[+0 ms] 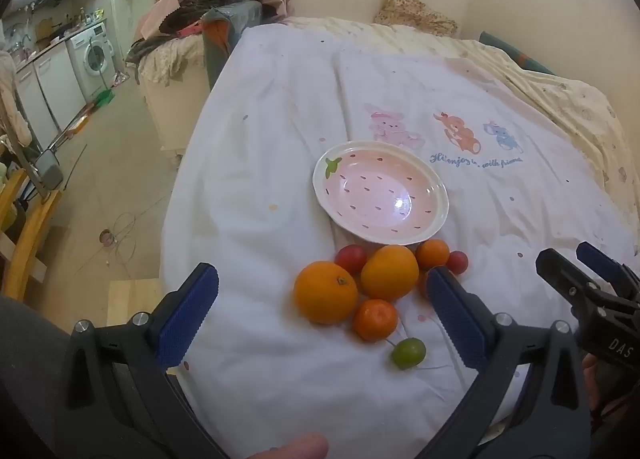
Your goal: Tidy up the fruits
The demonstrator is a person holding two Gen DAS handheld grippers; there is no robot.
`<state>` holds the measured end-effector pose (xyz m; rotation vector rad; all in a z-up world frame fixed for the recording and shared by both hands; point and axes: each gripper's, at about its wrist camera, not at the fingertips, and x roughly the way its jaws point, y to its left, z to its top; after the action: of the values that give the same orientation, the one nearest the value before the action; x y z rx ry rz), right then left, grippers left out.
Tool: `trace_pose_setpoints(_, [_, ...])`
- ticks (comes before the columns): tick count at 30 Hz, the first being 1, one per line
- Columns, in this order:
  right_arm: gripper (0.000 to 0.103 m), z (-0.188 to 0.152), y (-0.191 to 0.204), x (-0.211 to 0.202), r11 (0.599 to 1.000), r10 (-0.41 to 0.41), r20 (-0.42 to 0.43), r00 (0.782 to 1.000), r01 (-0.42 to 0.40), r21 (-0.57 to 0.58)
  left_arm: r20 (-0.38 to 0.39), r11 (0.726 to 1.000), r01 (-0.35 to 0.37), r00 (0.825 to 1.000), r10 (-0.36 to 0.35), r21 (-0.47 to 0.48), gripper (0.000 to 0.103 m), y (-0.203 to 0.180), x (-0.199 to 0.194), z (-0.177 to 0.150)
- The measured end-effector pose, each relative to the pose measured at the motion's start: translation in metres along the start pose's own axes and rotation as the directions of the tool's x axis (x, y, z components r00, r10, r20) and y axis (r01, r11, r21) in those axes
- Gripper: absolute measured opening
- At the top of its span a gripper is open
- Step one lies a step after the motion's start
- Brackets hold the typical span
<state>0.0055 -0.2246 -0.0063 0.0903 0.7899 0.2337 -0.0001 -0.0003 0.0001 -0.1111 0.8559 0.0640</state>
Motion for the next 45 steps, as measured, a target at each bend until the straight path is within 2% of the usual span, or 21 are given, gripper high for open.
trace_pose_setpoints(45, [0.103,0.0001,-0.0022,0.0007,1.000,-0.003,-0.002,1.000,0.003,-0.001,-0.014,1.000,-0.007,1.000,0.007,-0.002,0.103,0.0024,0.0032,-0.0030])
